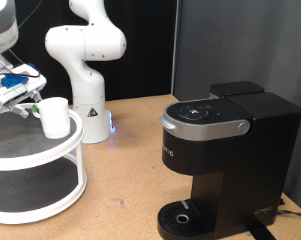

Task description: Make a cup of coffee with the keurig machine

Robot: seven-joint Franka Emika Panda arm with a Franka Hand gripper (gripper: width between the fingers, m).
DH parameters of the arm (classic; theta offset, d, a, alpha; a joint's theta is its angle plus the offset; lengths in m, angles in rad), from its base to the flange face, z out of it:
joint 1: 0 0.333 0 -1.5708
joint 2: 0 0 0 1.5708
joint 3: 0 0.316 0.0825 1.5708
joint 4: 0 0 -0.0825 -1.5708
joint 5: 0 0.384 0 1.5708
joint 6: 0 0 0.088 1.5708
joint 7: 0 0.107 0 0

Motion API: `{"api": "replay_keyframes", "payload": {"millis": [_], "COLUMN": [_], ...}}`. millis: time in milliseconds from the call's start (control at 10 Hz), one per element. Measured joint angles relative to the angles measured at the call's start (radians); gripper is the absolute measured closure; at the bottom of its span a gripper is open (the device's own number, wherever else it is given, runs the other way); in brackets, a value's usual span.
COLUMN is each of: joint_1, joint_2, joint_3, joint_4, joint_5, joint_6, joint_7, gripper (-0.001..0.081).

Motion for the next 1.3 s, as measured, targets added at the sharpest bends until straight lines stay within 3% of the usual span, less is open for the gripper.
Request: {"api": "replay_keyframes", "payload": {"millis": [100, 200, 300, 400, 500, 900, 1300], "joint_1": [0.000, 0.000, 0.000, 0.000, 0.000, -0.009, -0.039], "joint_2": [0.000, 0.000, 0.000, 0.000, 0.000, -0.012, -0.077], "joint_3": [0.000, 0.000, 0.000, 0.000, 0.000, 0.007, 0.053], "joint_4": [0.000, 0.000, 0.001, 0.002, 0.003, 0.029, 0.060], "joint_5": [0.000, 0.000, 0.001, 0.001, 0.001, -0.002, -0.034], "joint_6": [0.000, 0.000, 0.000, 0.000, 0.000, -0.046, -0.123], "joint_7": [0.000, 0.000, 0.001, 0.002, 0.004, 0.052, 0.144], "gripper": [0.0419, 0.0419, 0.0621, 0.0621, 0.0738, 0.0737, 0.0737]}}
